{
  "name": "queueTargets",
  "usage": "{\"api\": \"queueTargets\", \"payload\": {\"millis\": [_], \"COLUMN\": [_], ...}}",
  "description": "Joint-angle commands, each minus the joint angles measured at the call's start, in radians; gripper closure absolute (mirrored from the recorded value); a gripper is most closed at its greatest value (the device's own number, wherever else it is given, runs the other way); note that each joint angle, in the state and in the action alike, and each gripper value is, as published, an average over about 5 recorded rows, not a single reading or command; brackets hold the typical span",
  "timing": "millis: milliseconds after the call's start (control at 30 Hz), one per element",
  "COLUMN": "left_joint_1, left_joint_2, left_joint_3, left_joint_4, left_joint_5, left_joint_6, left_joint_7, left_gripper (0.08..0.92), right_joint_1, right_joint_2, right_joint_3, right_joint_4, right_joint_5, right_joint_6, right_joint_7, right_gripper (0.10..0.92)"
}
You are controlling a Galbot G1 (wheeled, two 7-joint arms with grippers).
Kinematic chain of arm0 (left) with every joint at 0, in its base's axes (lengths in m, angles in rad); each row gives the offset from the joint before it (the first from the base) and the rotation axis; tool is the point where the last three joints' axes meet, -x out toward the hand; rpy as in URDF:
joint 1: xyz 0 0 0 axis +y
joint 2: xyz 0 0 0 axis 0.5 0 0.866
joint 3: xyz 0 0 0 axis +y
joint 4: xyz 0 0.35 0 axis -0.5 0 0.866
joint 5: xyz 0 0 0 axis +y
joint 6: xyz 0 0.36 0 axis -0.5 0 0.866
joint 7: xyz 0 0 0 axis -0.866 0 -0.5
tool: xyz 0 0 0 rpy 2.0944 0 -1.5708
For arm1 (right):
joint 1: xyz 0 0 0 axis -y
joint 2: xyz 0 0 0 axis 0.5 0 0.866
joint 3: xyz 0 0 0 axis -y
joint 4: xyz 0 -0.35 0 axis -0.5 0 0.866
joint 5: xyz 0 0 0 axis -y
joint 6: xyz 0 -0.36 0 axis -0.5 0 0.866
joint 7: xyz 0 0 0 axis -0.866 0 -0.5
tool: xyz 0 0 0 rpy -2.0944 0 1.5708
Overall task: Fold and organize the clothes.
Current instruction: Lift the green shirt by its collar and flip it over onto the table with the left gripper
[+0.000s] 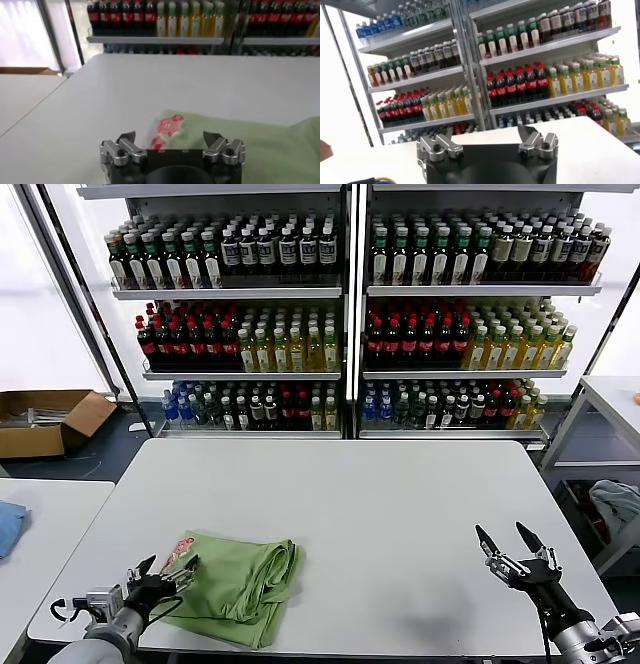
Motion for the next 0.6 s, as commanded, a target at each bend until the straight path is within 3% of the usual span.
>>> {"api": "queueTargets", "payload": {"millis": [33, 167, 600], "left_joint_1": [-0.015, -0.015, -0.001], "left_joint_2": [0.004, -0.004, -0.056], "left_joint_3": [-0.001, 0.011, -0.011], "left_joint_4": [0.109, 0.104, 0.065], "left_joint_5": [-0.011, -0.018, 0.031], "left_joint_6": [-0.015, -0.016, -0.072], "left_joint_7": [0.044, 0.053, 0.037], "left_gripper": [0.198, 0.278, 0.658], "right_joint_1": [-0.002, 0.0, 0.004], "right_joint_2": [0.002, 0.004, 0.008], "right_joint_3": [-0.003, -0.002, 0.004], "right_joint_4": [0.003, 0.015, 0.032], "right_joint_5": [-0.005, -0.004, 0.001], "right_joint_6": [-0.004, -0.009, -0.014], "right_joint_7": [-0.001, -0.001, 0.001], "right_gripper": [0.203, 0.203, 0.203]}}
